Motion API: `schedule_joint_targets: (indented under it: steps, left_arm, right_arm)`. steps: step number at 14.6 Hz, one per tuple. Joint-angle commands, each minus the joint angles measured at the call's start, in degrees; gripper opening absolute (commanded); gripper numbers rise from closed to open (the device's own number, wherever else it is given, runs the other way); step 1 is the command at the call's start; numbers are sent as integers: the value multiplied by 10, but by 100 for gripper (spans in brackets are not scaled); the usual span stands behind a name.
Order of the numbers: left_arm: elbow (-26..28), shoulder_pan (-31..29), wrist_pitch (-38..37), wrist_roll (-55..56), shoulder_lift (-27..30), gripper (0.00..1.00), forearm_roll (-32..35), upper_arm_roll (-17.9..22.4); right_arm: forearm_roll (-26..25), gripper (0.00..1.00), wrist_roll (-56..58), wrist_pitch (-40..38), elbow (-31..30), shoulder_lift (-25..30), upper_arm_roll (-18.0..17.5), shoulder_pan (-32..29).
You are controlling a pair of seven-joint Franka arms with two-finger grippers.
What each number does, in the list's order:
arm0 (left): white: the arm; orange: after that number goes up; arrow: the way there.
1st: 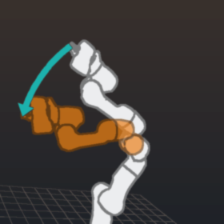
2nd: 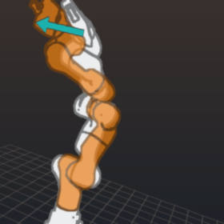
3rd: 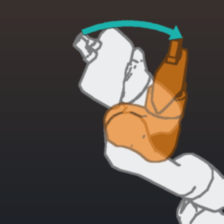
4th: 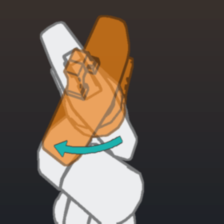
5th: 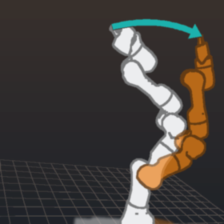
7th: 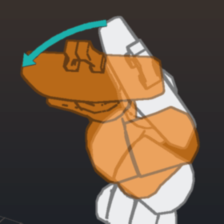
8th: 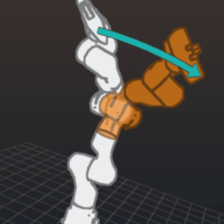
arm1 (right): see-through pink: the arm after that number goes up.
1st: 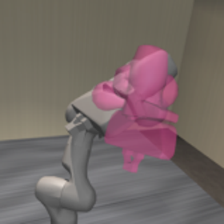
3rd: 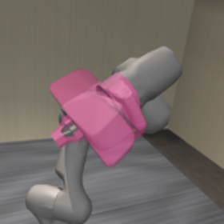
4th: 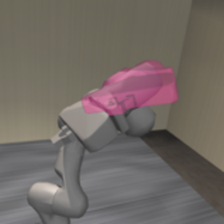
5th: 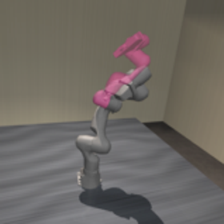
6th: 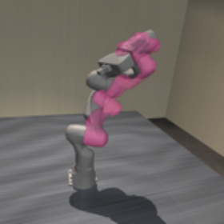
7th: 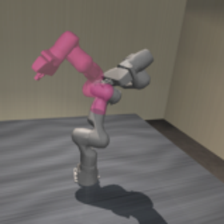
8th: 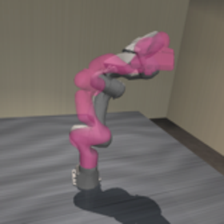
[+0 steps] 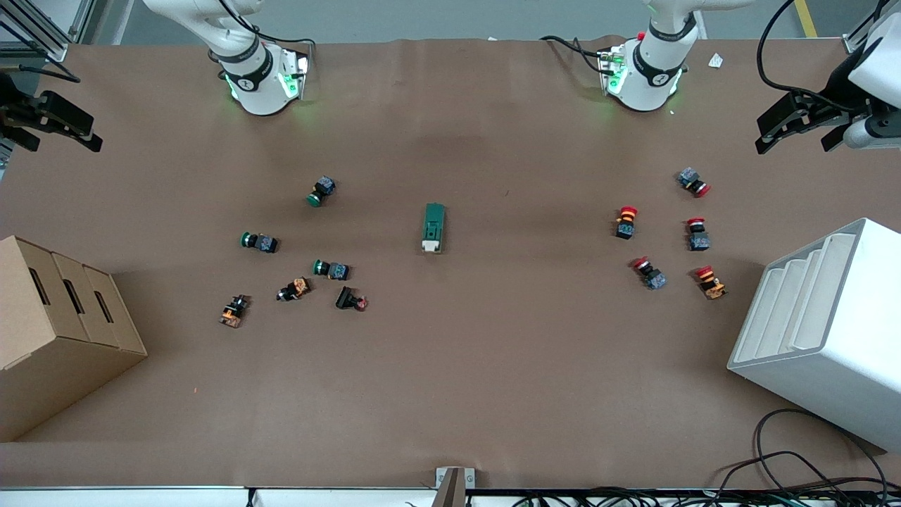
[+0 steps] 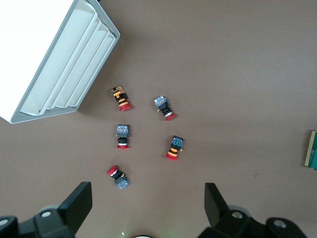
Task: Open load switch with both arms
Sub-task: 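Move the left gripper over the green load switch base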
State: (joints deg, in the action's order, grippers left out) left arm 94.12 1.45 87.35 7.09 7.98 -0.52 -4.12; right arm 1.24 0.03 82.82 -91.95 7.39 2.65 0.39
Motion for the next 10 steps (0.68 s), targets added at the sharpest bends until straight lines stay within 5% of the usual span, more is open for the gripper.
schedule_joint_targets:
  steps: [1, 6, 10]
  left_arm:
    - [-16, 2, -14, -1, -8, 100, 1, -2]
    - [-25, 15, -6, 9, -30, 100, -4, -20]
    - [-17, 16, 33, 96, -64, 100, -1, -118]
  right_arm:
    - [9, 100, -5, -9, 9, -4, 4, 3]
    - [9, 100, -3, -15, 4, -3, 5, 1]
    - [9, 100, -3, -18, 4, -3, 5, 2]
